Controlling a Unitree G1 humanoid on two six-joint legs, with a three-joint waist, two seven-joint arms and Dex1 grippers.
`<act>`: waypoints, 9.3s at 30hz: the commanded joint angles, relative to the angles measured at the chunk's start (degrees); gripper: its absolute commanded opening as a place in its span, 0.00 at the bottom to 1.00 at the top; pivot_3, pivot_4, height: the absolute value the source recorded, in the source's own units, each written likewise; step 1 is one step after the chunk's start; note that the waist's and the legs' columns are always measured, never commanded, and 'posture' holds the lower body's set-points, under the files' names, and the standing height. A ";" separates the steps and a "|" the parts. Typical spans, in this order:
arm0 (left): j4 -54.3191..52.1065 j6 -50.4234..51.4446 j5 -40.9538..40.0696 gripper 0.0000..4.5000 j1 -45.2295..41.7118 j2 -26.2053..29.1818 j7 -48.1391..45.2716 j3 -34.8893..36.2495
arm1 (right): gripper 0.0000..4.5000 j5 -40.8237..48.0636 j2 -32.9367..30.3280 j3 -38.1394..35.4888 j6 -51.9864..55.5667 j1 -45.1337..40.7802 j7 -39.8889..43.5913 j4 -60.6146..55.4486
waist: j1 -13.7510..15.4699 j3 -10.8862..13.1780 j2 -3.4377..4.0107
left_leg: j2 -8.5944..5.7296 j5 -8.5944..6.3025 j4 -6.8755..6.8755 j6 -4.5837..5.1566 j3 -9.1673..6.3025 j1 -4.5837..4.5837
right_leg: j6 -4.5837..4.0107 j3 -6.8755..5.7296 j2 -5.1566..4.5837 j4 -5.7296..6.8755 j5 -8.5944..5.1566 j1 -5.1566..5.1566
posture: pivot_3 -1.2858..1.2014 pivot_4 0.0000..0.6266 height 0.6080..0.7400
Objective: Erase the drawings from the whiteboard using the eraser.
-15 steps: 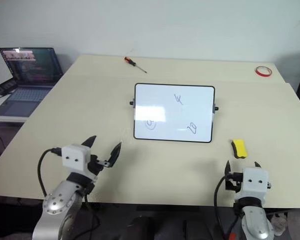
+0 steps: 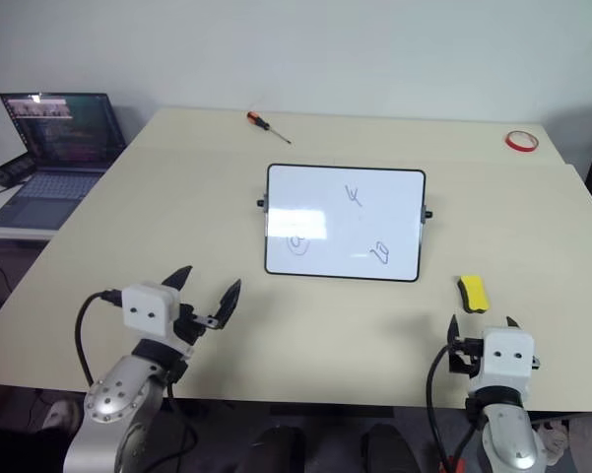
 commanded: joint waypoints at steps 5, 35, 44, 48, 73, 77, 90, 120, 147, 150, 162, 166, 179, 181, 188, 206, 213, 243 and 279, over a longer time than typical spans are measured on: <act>-1.37 -0.54 -0.05 1.00 -1.83 -0.28 0.32 -0.57 | 1.00 0.54 -0.30 -0.30 -0.61 -0.68 0.68 -1.45 | 0.00 0.00 0.00 | 0.00 0.00 0.01 0.00 0.00 0.01 | 0.00 0.00 0.00 0.00 0.00 0.01 | 0.52 0.24 1.00; 34.93 -9.03 -7.94 1.00 -43.18 -0.22 -48.26 -24.07 | 1.00 4.81 -6.32 -6.13 12.24 -19.04 3.89 8.83 | -0.26 -0.04 0.06 | -0.04 0.01 0.08 0.01 0.28 0.04 | 0.02 -0.05 0.47 0.09 0.05 0.01 | 0.52 0.24 1.00; 40.48 -14.37 -5.49 1.00 -46.42 -5.96 -47.08 -24.51 | 1.00 7.04 -6.54 -6.95 15.59 -24.17 3.40 14.50 | -0.32 -0.04 0.07 | 0.00 0.01 0.09 0.02 0.23 -0.01 | 0.03 0.02 0.43 0.09 0.06 -0.04 | 0.52 0.24 1.00; 39.27 -13.76 -5.65 1.00 -45.72 -5.69 -47.14 -24.31 | 1.00 8.23 -6.45 -7.83 15.80 -26.00 3.04 16.79 | -0.34 -0.05 0.07 | 0.00 0.01 0.09 0.02 0.23 0.00 | 0.03 0.02 0.44 0.12 0.06 -0.05 | 0.52 0.24 1.00; 37.70 -12.14 -6.41 1.00 -45.27 -5.13 -46.30 -23.61 | 0.91 15.64 -4.14 -13.46 19.25 -32.91 -0.88 22.83 | -0.32 -0.05 0.10 | 0.01 0.01 0.16 0.02 0.26 0.01 | 0.04 0.07 0.43 0.31 0.06 -0.10 | 0.52 0.24 1.00; 37.95 -12.18 -6.39 1.00 -45.49 -5.23 -46.27 -23.55 | 0.63 16.30 -4.36 -13.38 19.11 -33.12 -1.09 23.01 | -0.33 -0.05 0.10 | 0.01 0.01 0.18 0.02 0.26 0.02 | 0.04 0.06 0.43 0.35 0.06 -0.11 | 0.52 0.24 1.00; 36.57 -11.60 -6.34 1.00 -44.71 -5.23 -44.52 -23.24 | 0.30 15.85 -5.39 -12.87 17.85 -33.78 -1.85 22.69 | -0.33 -0.06 0.10 | 0.01 0.01 0.18 0.02 0.27 0.01 | 0.04 0.06 0.43 0.37 0.06 -0.12 | 0.52 0.24 1.00; 35.16 -13.90 9.61 1.00 -34.86 -4.29 -8.66 -14.69 | 0.30 6.43 -0.93 6.21 -16.97 -66.08 5.30 55.41 | -0.78 -0.04 0.14 | 0.03 0.02 0.24 0.02 0.36 0.02 | 0.04 0.13 0.42 0.59 0.08 -0.30 | 0.52 0.24 1.00; 38.35 -15.40 10.12 1.00 -38.05 -4.95 -7.72 -15.14 | 0.30 -2.99 0.08 12.79 -20.24 -78.11 7.27 77.56 | -1.06 -0.04 0.14 | 0.02 0.02 0.30 0.01 0.34 0.05 | 0.04 0.13 0.39 0.82 0.08 -0.33 | 0.52 0.24 1.00; 37.81 -15.34 10.10 1.00 -37.25 -4.86 -7.95 -15.10 | 0.30 -3.29 -0.76 13.60 -17.49 -76.32 8.92 75.38 | -1.35 -0.04 0.14 | 0.02 0.02 0.30 0.01 0.34 0.04 | 0.04 0.13 0.39 0.82 0.08 -0.34 | 0.52 0.24 1.00; 33.98 -14.08 10.43 1.00 -33.34 -4.16 -7.11 -14.79 | 0.30 -4.09 -8.82 14.65 -4.09 -60.44 14.31 55.05 | -0.30 -0.07 0.11 | -0.03 0.02 0.36 0.01 0.22 0.08 | 0.04 0.05 0.35 0.82 0.08 -0.21 | 0.52 0.24 1.00; 32.88 -13.68 10.39 1.00 -32.46 -4.25 -6.93 -15.16 | 0.30 -3.54 -11.00 13.92 -0.27 -55.33 15.45 48.13 | -0.06 -0.08 0.09 | -0.05 0.02 0.37 0.01 0.17 0.09 | 0.05 0.03 0.33 0.78 0.07 -0.13 | 0.52 0.24 1.00; 24.09 -10.73 7.09 1.00 -27.35 -1.57 -10.27 -14.16 | 0.30 6.18 -10.13 8.07 -0.91 -50.20 17.62 30.28 | -0.28 -0.05 0.08 | -0.01 0.02 0.26 0.01 0.20 -0.09 | 0.05 0.05 0.33 0.60 0.07 -0.31 | 0.52 0.24 1.00; 20.28 -9.50 5.91 1.00 -24.52 0.07 -11.38 -13.43 | 0.30 7.39 -11.05 7.57 1.65 -46.65 18.33 24.05 | -0.37 -0.04 0.09 | 0.03 0.01 0.14 0.01 0.19 -0.10 | 0.04 0.10 0.33 0.38 0.06 -0.30 | 0.52 0.24 1.00; 12.45 -9.44 2.38 1.00 -15.64 3.35 -13.58 -11.29 | 0.30 9.01 -15.66 4.52 1.71 -29.98 20.12 9.49 | -0.09 -0.03 0.10 | -0.02 0.00 0.07 0.01 0.04 -0.09 | 0.04 0.05 0.05 0.06 0.06 -0.08 | 0.52 0.24 1.00; 9.28 -10.73 1.33 1.00 -9.64 1.66 -10.73 -9.88 | 0.30 3.95 -15.00 1.68 -19.88 -7.79 16.65 15.21 | -0.08 -0.02 0.11 | 0.01 0.00 0.09 0.02 0.04 0.10 | 0.08 0.03 0.06 -0.02 0.05 0.16 | 0.52 0.24 1.00; 13.35 -8.93 -2.12 1.00 -15.15 2.14 -17.88 -13.04 | 0.30 3.60 -13.64 4.02 -17.17 -18.33 16.03 18.61 | -0.11 -0.02 0.12 | -0.03 0.01 0.11 0.02 0.03 0.11 | 0.08 -0.03 0.20 0.00 0.06 0.21 | 0.52 0.24 1.00; 23.87 -16.72 -1.13 1.00 -21.43 2.54 -24.73 -15.12 | 0.30 -5.76 -15.80 16.80 -13.86 -54.24 21.38 53.93 | -0.09 -0.04 0.13 | 0.00 0.01 0.23 0.03 0.16 0.04 | 0.11 0.02 0.34 0.12 0.19 0.03 | 0.52 0.24 1.00; 22.91 -15.40 -1.46 1.00 -22.13 1.98 -25.21 -16.20 | 0.30 -10.04 -18.20 18.57 -7.83 -50.36 20.51 46.63 | -0.12 0.01 0.13 | -0.05 0.01 0.21 0.03 -0.01 0.13 | 0.13 -0.02 0.30 -0.06 0.18 0.27 | 0.52 0.24 1.00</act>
